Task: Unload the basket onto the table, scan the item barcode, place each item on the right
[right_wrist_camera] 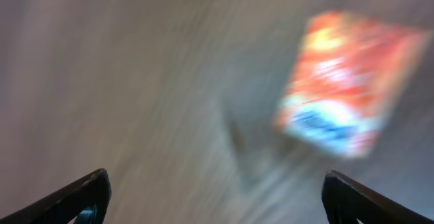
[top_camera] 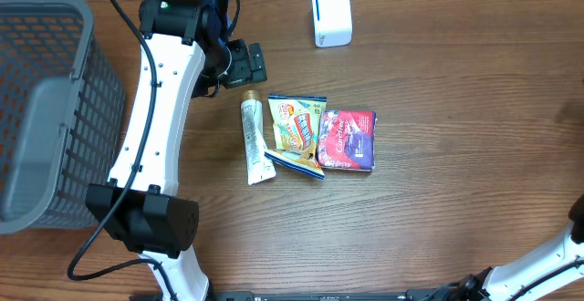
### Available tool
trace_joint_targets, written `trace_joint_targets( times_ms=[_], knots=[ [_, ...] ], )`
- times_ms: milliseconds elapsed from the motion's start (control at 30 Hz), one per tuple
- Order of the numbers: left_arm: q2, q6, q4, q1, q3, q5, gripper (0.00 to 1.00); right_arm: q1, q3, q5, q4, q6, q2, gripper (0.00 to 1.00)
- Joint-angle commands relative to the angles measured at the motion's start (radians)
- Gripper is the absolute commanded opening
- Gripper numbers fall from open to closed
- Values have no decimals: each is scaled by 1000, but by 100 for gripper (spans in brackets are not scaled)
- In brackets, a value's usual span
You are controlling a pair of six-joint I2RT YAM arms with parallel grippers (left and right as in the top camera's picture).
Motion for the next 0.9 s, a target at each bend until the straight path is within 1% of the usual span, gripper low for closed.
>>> trace_joint_targets(
  times_ms=[0, 100, 200, 267, 333, 400, 567, 700, 767, 867],
  knots=[
    [0, -10, 1, -7, 1, 3, 99, 8, -2, -458, 5, -5, -80, 100],
    [0, -10, 1, -7, 1, 3, 100, 42, -2, -681, -8, -6, -83, 100],
    [0, -10, 1, -7, 1, 3, 100, 100, -2, -722, -95, -32, -83, 100],
    [0, -10, 1, -7, 1, 3, 100, 153, -2, -718, -166, -121, -83, 100],
    [0, -10, 1, -7, 1, 3, 100, 223, -4, -676, -231, -207, -83, 100],
    [0, -10, 1, -7, 1, 3, 100, 308, -6, -571, -293, -252, -82, 100],
    [0, -10, 1, -7, 1, 3, 100, 529, -17, -306, -403, -251, -70, 99],
    [0, -10, 1, -7, 1, 3, 100, 689, -17, -223, -444, -251, -51, 89],
    [0, -10, 1, -7, 1, 3, 100, 756, -17, -208, -451, -251, -41, 86],
    [0, -10, 1, -7, 1, 3, 100, 839, -17, -177, -459, -252, -34, 85]
  ],
)
